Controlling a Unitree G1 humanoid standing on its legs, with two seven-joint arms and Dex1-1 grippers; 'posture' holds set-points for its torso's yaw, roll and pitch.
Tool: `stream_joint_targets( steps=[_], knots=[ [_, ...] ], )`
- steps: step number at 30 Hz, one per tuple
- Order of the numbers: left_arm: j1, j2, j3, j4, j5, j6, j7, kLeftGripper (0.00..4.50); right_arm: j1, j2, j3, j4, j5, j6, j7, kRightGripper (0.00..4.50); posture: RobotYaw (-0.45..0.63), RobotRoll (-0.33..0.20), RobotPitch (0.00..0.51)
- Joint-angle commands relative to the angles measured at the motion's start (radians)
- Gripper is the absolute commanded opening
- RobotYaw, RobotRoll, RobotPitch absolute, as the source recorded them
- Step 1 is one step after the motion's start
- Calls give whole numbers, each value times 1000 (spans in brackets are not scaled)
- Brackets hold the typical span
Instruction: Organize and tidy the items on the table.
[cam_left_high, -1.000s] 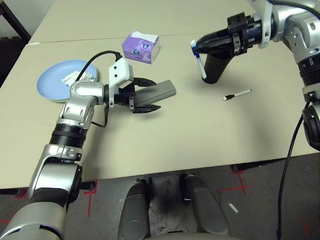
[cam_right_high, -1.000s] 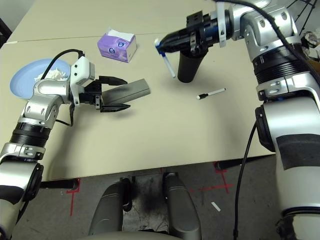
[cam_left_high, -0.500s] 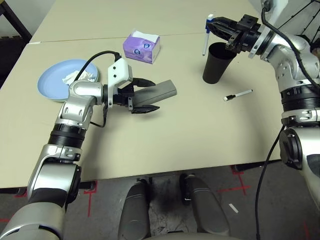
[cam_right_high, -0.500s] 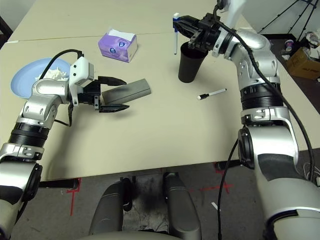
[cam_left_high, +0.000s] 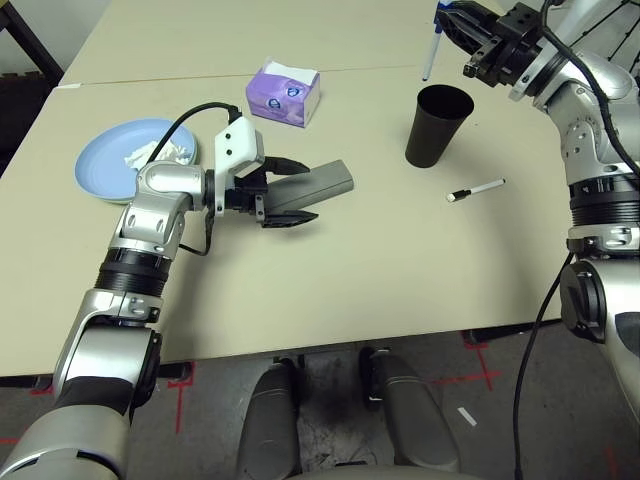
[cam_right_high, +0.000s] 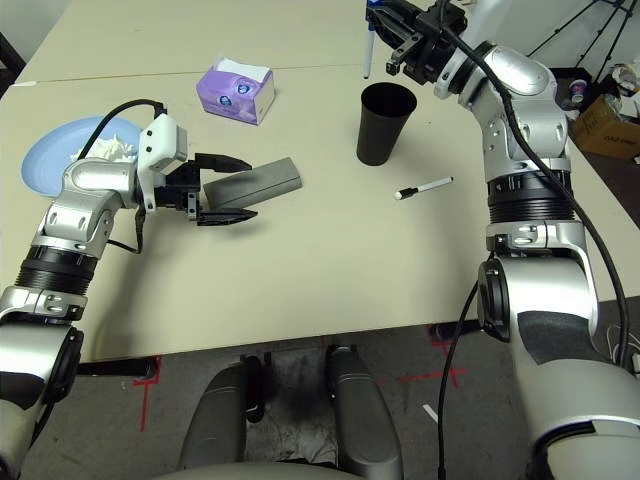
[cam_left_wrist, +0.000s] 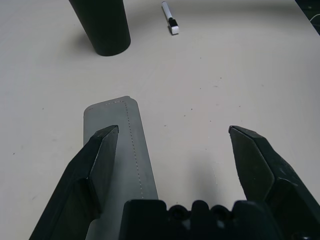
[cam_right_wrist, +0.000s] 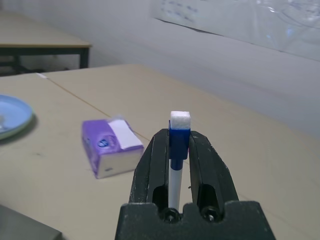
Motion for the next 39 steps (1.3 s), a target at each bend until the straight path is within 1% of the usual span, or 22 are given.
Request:
stream_joint_targets(
  steps=[1, 7, 16, 17, 18, 19, 20, 23, 27, 29, 31, 35, 37, 39],
  knots=[
    [17, 8, -3, -8, 7, 2, -6, 4500, 29, -23, -12, -36, -37, -2, -54, 412, -100, 0, 183],
    [13, 8, -3, -4, 7, 3, -7, 4500, 56, -15, -9, -67, -64, 21, -127, 412, -106, 0, 183],
    [11, 8, -3, -4, 8, 4, -7, 4500, 72, 7, 6, -89, -65, 74, -150, 412, -102, 0, 182],
    [12, 9, -3, -5, 8, 4, -6, 4500, 71, 14, 4, -87, -60, 82, -150, 972, -102, 0, 182],
    [12, 9, -3, -5, 8, 5, -5, 4500, 69, 19, 3, -85, -56, 90, -152, 1176, -99, 0, 182],
    [13, 9, -3, -6, 8, 5, -5, 4500, 67, 24, -1, -84, -54, 100, -157, 1494, -99, 0, 182],
    [13, 9, -3, -6, 8, 5, -4, 4500, 64, 29, -5, -83, -45, 111, -155, 1942, -98, 0, 183],
    [14, 9, -3, -8, 8, 6, -2, 4500, 56, 42, -22, -89, -18, 156, -160, 2936, -96, 0, 184],
    [15, 9, -2, -10, 9, 6, -1, 4500, 37, 43, -36, -85, -2, 197, -176, 4465, -96, 0, 182],
    [17, 9, -2, -11, 8, 6, 0, 4500, 24, 37, -35, -80, -2, 194, -167, 4465, -96, 0, 181],
    [18, 9, -1, -12, 7, 5, 1, 4500, 8, 20, -15, -70, -13, 174, -120, 4465, -96, 0, 181],
    [21, 6, -1, -16, 6, 6, 5, 4500, -9, -39, 73, -67, -21, 95, 123, 4465, -91, 0, 177],
    [25, 6, 0, -21, 5, 6, 7, 4500, -5, -73, 131, -77, -30, 14, 279, 4465, -91, 0, 177],
    [28, 6, 0, -24, 4, 7, 9, 4500, 7, -96, 171, -102, -9, -9, 421, 4465, -88, 0, 175]
  ],
)
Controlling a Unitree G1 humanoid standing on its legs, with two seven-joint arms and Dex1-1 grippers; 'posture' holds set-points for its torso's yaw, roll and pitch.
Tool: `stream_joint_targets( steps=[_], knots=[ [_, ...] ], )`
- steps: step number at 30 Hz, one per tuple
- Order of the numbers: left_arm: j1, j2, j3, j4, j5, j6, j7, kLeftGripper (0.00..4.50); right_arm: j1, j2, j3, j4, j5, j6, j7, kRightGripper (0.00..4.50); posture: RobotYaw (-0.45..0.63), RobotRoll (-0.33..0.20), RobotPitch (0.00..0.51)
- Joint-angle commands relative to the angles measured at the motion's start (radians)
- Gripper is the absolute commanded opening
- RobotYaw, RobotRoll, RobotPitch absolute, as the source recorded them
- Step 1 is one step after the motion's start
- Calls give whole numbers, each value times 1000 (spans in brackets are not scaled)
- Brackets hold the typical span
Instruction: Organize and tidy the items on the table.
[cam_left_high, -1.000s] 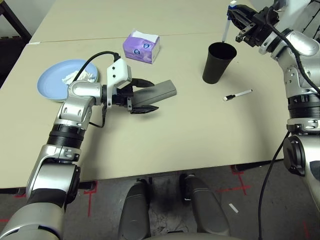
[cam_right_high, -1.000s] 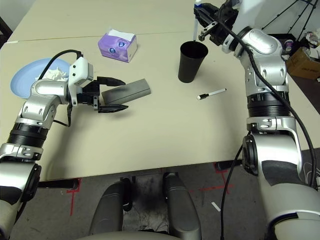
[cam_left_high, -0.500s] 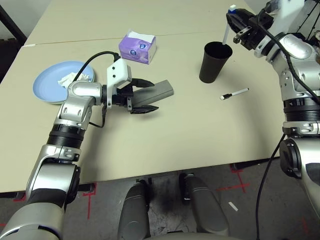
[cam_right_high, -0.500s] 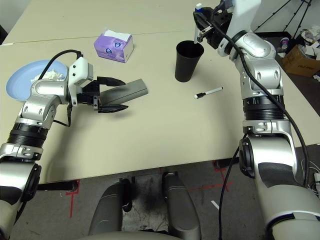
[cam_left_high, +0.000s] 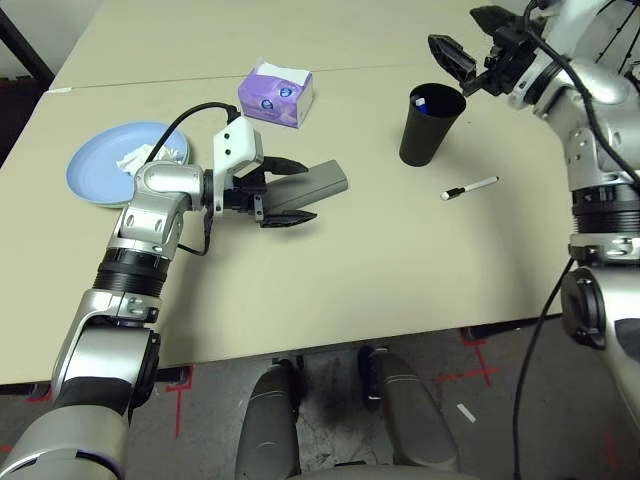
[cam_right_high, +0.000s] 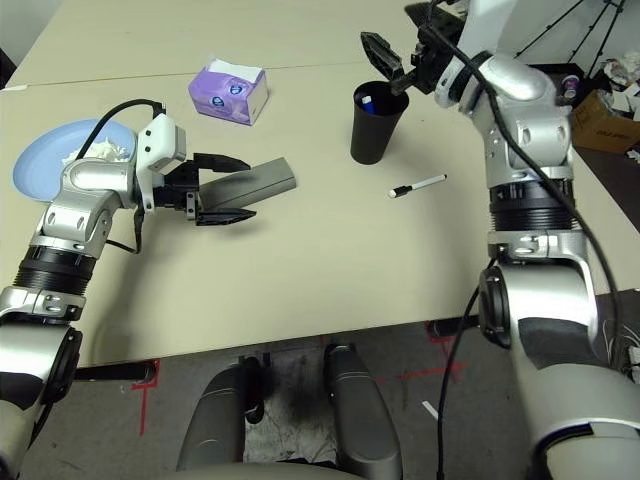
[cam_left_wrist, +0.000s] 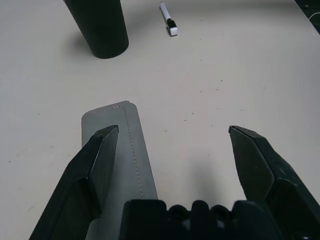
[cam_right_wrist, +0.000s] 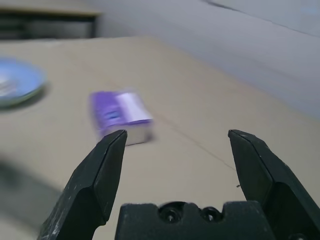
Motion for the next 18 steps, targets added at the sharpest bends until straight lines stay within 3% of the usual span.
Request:
stream_joint_targets(
  steps=[1, 4, 7, 18],
  knots=[
    [22, 3, -1, -23, 4, 6, 0, 4500, 22, -41, 78, -51, 30, -43, 255, 4465, -88, 0, 175],
    [24, 4, -1, -28, 3, 7, 1, 4500, 46, -92, 151, -95, 17, -13, 413, 4465, -88, 0, 175],
    [25, 3, -1, -32, 2, 9, 3, 4500, 46, -124, 195, -82, -29, -39, 474, 4465, -82, 0, 174],
    [43, 4, 1, -61, 0, 23, 12, 4500, -116, -149, 420, 263, -344, -242, 653, 4465, -68, 0, 187]
  ],
)
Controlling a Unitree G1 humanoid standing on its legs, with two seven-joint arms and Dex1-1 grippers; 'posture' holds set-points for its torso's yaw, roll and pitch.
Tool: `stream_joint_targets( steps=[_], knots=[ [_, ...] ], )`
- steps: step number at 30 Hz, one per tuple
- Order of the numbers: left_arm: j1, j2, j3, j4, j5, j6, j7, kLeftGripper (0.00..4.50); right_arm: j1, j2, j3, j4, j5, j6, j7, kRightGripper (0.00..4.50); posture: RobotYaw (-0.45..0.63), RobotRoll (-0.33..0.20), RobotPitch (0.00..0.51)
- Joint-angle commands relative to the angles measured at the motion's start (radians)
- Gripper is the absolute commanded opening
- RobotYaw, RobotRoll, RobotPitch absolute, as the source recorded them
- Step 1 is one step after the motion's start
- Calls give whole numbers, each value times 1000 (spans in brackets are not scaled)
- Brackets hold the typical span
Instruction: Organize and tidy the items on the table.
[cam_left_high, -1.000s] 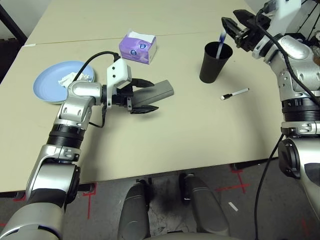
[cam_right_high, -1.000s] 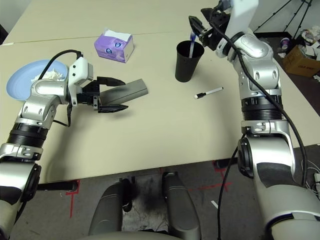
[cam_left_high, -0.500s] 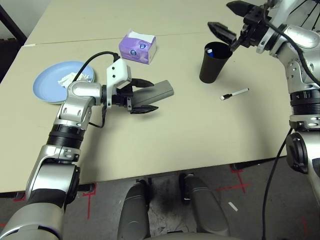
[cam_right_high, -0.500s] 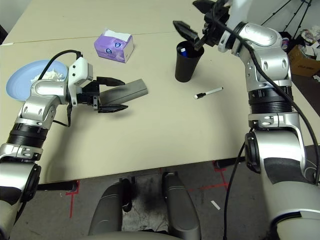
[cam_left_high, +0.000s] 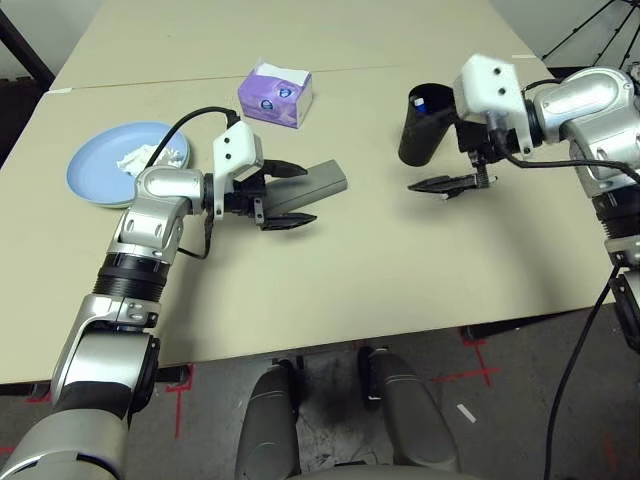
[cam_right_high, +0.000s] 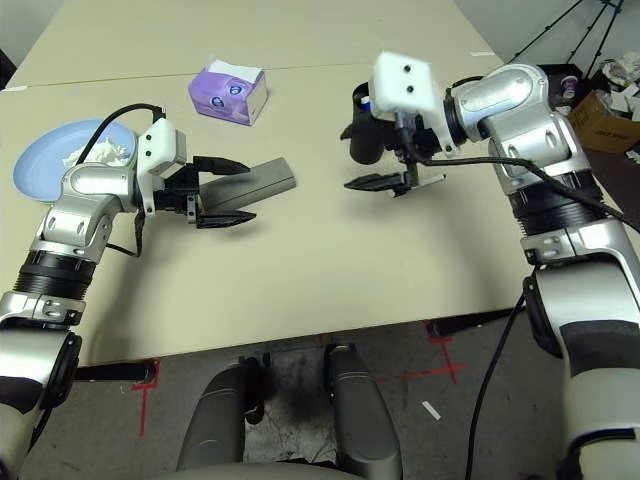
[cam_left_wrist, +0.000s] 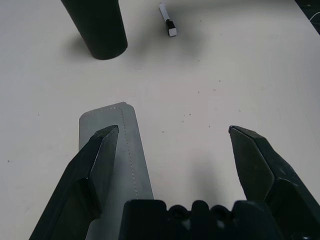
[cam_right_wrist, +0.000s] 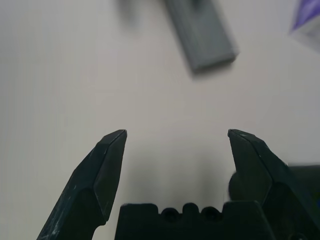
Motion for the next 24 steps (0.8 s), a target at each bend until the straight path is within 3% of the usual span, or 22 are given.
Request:
stream_joint_targets(
  steps=[1, 9, 24],
  knots=[
    [20, 4, -2, -26, 0, 14, 1, 4500, -52, -1, 59, 110, -96, -83, 47, 4465, -68, 0, 187],
    [45, 16, 8, -60, -6, 34, 8, 4500, -152, 50, 132, 309, -243, -259, 71, 4465, -53, 0, 197],
    [52, 20, 5, -88, -15, 55, 13, 4500, -219, 68, 191, 475, -451, -461, -23, 4465, -56, 0, 213]
  ],
)
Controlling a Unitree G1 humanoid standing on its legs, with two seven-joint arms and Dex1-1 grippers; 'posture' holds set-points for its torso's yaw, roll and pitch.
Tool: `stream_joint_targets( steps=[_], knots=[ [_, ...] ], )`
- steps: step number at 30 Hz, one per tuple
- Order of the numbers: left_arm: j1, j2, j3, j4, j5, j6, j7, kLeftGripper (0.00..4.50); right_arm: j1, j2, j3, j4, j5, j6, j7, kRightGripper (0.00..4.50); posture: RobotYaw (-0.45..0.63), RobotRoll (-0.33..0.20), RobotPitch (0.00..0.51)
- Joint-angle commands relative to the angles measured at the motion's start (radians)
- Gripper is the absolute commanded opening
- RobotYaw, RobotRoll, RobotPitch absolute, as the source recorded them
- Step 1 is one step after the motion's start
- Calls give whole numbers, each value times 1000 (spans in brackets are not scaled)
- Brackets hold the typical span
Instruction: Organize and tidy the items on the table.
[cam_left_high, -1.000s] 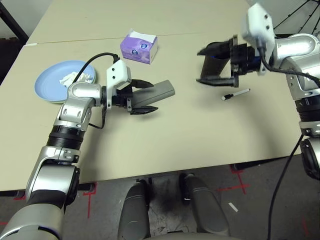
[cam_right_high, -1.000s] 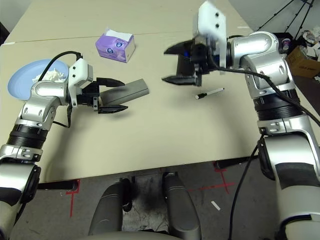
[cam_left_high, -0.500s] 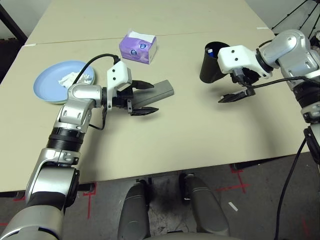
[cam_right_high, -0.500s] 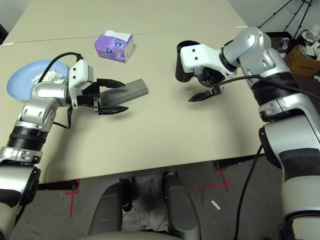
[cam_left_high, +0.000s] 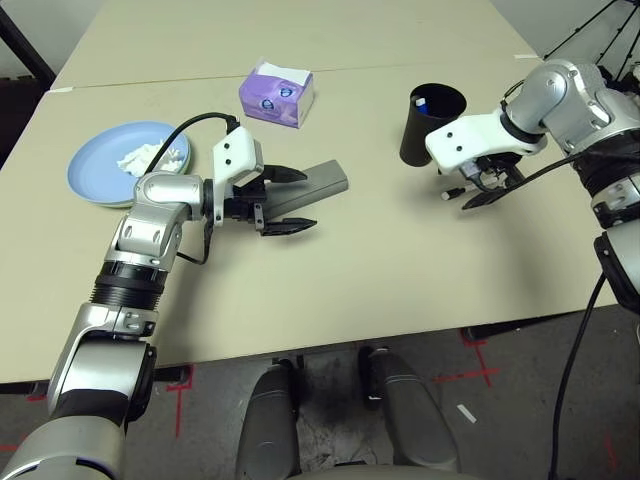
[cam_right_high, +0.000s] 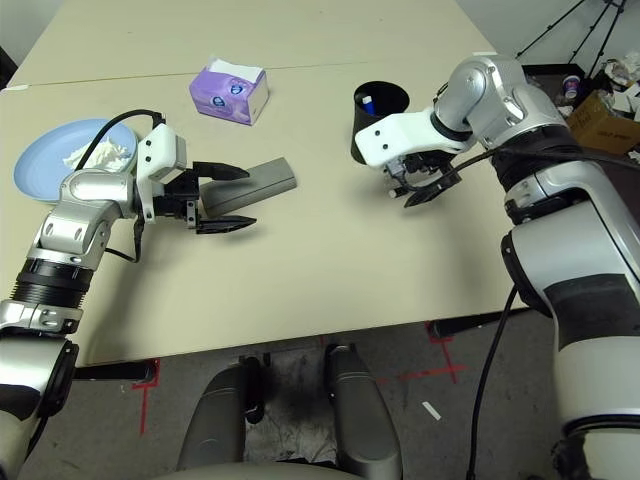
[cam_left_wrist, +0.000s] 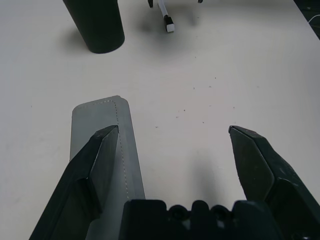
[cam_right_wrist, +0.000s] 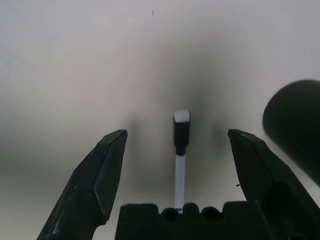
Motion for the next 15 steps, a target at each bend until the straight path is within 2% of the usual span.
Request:
stream_joint_targets(
  steps=[1, 15],
  knots=[
    [14, 10, 3, -14, -2, 8, -3, 4500, -18, 3, 10, 25, -27, -27, -7, 4465, -56, 0, 213],
    [9, 8, 3, -13, -3, 6, -4, 4500, -12, 22, 15, 51, -73, -23, 13, 4465, -56, 0, 216]
  ],
)
